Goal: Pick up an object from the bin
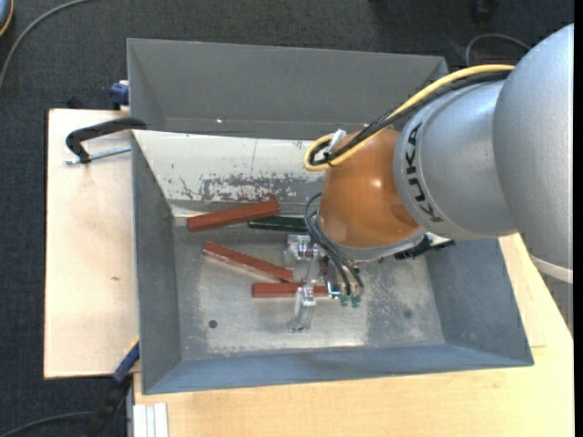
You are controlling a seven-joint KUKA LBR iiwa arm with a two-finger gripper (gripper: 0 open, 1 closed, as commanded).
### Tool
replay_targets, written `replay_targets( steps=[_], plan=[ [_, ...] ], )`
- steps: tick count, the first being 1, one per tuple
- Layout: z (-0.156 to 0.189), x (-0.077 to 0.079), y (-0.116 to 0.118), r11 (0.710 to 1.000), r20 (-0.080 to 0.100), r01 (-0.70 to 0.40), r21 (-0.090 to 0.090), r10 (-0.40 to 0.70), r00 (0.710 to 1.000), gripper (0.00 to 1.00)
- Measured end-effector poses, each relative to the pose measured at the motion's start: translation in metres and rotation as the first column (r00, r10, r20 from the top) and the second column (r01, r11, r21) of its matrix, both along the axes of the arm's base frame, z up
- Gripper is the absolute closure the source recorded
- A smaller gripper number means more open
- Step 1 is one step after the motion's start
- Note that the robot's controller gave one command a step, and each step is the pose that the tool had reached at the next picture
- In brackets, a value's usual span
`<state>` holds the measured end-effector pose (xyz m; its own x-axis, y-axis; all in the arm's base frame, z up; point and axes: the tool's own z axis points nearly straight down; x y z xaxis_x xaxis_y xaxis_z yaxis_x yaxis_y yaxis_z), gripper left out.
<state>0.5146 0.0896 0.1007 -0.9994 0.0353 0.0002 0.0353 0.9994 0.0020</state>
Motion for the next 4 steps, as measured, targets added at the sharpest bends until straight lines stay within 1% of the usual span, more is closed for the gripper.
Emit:
replay_targets(
  steps=[1,2,3,4],
  plan=[
    [-0.03,-0.004,-0.007,0.994,0.002,0.107,0.001,-0.107,0.994,0.0],
    [-0.028,-0.003,-0.006,0.994,0.004,0.106,0.001,-0.106,0.994,0.0],
    [-0.026,-0.001,-0.004,0.994,0.01,0.106,0.005,-0.106,0.994,1.0],
    [-0.011,0.001,-0.003,0.995,0.006,0.104,0.001,-0.104,0.995,1.0]
  ],
)
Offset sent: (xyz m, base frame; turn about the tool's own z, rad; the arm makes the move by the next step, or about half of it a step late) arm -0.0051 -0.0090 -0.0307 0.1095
